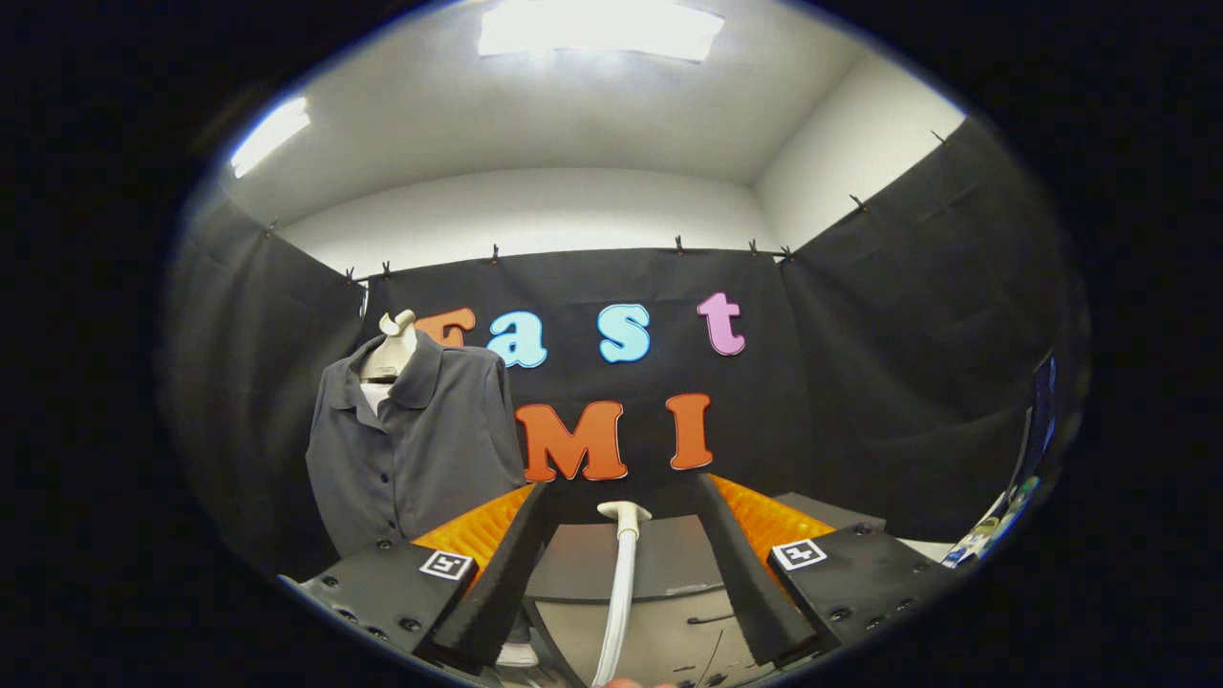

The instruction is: Iron the clothes twice with a garment steamer, once on the left side and once on the right side.

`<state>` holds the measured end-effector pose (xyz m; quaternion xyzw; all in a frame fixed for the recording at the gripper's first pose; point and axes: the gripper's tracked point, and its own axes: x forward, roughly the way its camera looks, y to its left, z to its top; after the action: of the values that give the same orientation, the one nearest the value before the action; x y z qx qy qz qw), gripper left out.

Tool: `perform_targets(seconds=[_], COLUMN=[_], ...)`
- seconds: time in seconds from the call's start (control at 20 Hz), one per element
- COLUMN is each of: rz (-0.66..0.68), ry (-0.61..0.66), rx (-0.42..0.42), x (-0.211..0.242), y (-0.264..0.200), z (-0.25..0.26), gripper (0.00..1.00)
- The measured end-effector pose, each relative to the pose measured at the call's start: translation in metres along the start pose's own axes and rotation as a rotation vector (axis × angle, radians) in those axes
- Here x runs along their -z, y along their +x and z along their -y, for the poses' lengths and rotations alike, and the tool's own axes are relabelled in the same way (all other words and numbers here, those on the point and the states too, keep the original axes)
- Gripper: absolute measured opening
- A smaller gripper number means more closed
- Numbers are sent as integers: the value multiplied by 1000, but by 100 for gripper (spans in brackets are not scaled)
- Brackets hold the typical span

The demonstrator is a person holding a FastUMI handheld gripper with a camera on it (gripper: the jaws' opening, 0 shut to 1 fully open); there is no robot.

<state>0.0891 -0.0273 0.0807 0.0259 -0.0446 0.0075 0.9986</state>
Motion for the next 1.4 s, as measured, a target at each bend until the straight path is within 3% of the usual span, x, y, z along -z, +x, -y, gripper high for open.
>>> perform_targets(seconds=[0.35, 0.5, 0.7, 0.95, 1.0, 1.15, 1.4], rz=[-173, -321, -465, -817, -851, -908, -1050], ry=[18, 46, -2, -5, 37, 73, 205], rx=[-130, -182, -141, -198, -237, -194, -165], x=[-18, 18, 87, 197, 212, 258, 317], y=[157, 220, 297, 308, 312, 344, 337], z=[-11, -15, 9, 18, 13, 25, 10], gripper=[98, 98, 99, 99, 99, 99, 97])
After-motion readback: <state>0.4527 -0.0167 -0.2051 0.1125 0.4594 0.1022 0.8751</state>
